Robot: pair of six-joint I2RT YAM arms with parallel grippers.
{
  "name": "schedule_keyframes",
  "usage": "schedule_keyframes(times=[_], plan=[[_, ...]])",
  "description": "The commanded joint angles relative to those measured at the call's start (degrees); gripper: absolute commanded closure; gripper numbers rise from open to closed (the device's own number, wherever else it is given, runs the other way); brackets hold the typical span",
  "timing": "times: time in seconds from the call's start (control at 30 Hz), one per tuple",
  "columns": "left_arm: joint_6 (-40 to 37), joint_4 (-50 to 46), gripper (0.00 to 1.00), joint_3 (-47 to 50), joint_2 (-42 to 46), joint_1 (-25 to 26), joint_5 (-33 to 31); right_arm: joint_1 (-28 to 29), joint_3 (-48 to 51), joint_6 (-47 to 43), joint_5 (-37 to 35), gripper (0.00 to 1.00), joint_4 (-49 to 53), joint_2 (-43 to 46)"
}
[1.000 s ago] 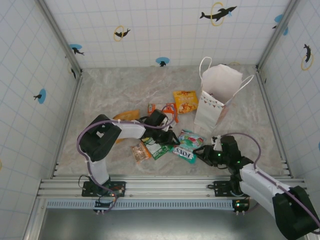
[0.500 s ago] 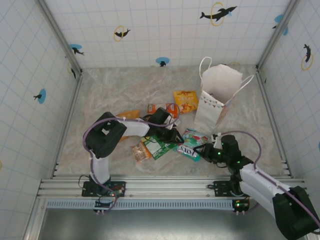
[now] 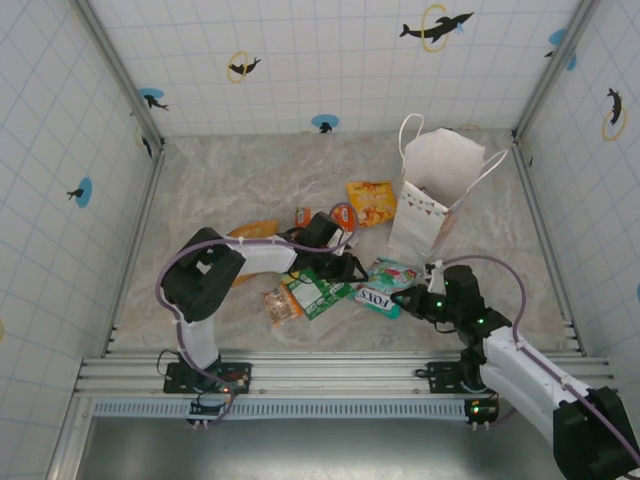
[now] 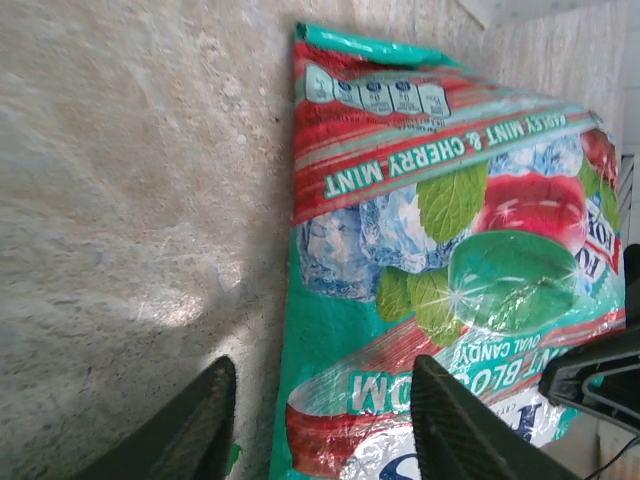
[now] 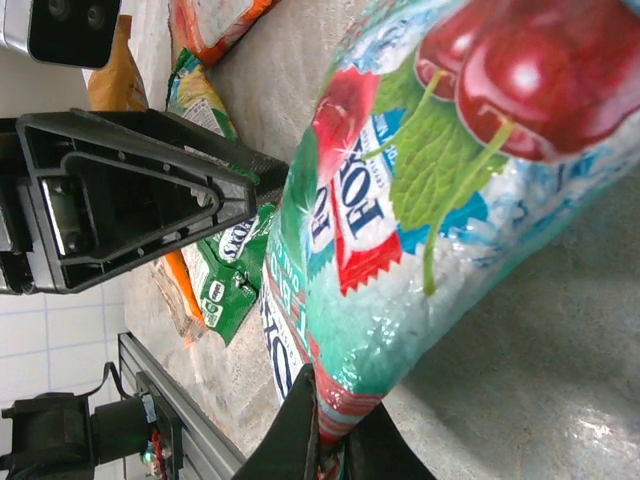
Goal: Place the snacks into the paper bag
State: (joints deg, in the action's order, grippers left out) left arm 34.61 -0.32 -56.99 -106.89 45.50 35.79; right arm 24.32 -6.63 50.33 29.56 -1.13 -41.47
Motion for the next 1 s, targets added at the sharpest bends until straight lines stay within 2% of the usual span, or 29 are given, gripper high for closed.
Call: schedule_keyframes(times=[0.0,0.17,0.57,0.67,0.97], plan=[[-0.03,-2.91,0.44,-0.96,3.7,0.3,-4.68,-0.13,-4.17,-3.66,-0.21,1.0,4.12,1.91],[0.81,-3.97,0.37,-1.63,7.8,-0.81,-8.88,-0.13,-8.74,-7.1,-0.29,1.0,7.03,2.78],[2.33,-5.06,0.24,0.1,21.62,-5.39,-24.01,0.29,-30.32,-27.48,-1.76,1.0,26.14,-4.04],[2.29,-5.09,0.2,0.57,24.34,-6.03,-26.81,0.29,-35.1,-30.03,-2.86,1.0,28.24,-4.41],[-0.36,-4.96,0.19,-0.56,28.71,-6.32,-33.53,0.34,-47.21,-35.67,-6.45,1.0,30.23,-5.75]])
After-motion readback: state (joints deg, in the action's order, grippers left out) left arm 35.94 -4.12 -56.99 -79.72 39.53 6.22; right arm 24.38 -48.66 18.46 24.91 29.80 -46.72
